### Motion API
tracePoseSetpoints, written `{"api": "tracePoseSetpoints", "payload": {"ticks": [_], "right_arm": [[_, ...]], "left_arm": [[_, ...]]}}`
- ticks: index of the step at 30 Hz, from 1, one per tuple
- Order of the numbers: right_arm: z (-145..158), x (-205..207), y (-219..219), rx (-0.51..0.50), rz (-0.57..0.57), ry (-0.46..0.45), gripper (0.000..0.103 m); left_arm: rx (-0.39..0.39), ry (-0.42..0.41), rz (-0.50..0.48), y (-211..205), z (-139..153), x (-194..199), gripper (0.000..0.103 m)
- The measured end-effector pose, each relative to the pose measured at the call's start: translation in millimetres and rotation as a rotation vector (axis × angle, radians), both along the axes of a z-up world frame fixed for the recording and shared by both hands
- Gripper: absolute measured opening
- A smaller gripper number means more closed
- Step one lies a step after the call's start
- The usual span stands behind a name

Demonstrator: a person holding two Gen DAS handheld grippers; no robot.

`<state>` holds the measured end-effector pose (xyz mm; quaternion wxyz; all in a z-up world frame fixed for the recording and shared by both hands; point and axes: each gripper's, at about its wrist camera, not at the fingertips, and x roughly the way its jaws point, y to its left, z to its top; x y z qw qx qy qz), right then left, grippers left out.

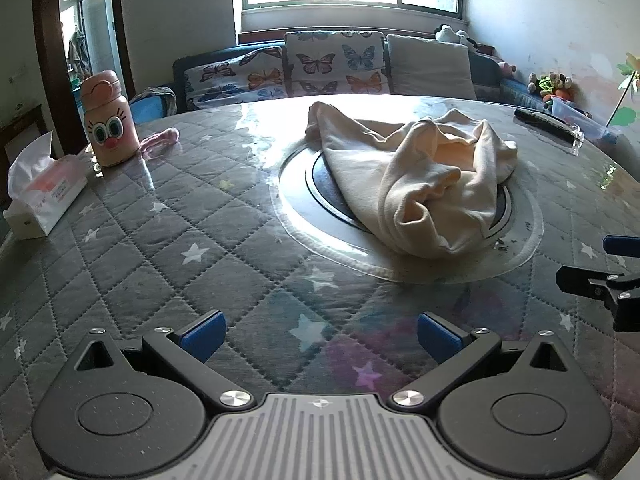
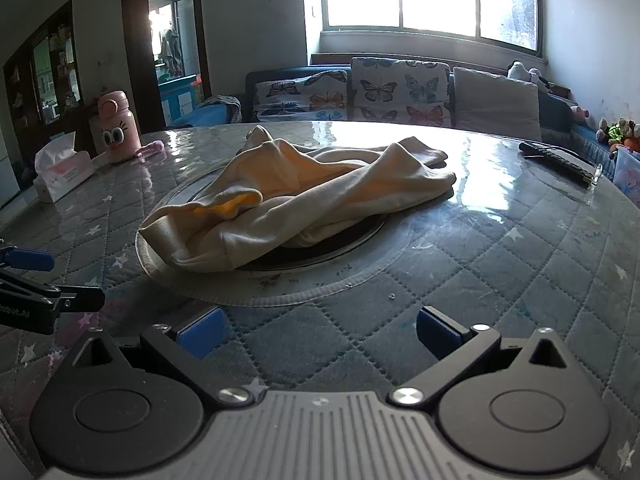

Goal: Fold clothes
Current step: 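Move both grippers toward the crumpled cream sweatshirt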

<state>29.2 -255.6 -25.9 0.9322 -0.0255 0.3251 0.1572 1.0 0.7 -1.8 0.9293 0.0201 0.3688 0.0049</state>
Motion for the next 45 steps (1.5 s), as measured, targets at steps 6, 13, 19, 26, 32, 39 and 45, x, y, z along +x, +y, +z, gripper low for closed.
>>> {"api": "tracePoseSetpoints", "payload": {"ticks": [6,13,19,26,32,39,45], "right_arm": [[1,-2,3,-0.001,0.002,0.008,0.103],[-3,-5,4,0.001,0.007,0.020,0.103],[-6,-3,7,-0.001,0.011,0.035,0.103],[-8,0,6,-0.004,0.012,0.049,0.103],[-10,2,7,-0.004,0.017,0.059,0.103],[-12,6,8,0.000,0.025,0.074,0.103],[-14,14,8,0.006,0.027,0.090,0.103]], "left_arm": [[0.000,0.004,-0.005,-9,-1,0,0.103],[-0.003,0.021,-0.013,-8,-4,3,0.103],[0.002,0.036,-0.017,-9,-6,5,0.103],[0.004,0.039,-0.032,-9,-6,8,0.103],[0.005,0.039,-0.053,-12,-5,11,0.103],[0.009,0.034,-0.066,-14,-2,17,0.103],[0.017,0.029,-0.074,-16,1,26,0.103]]}}
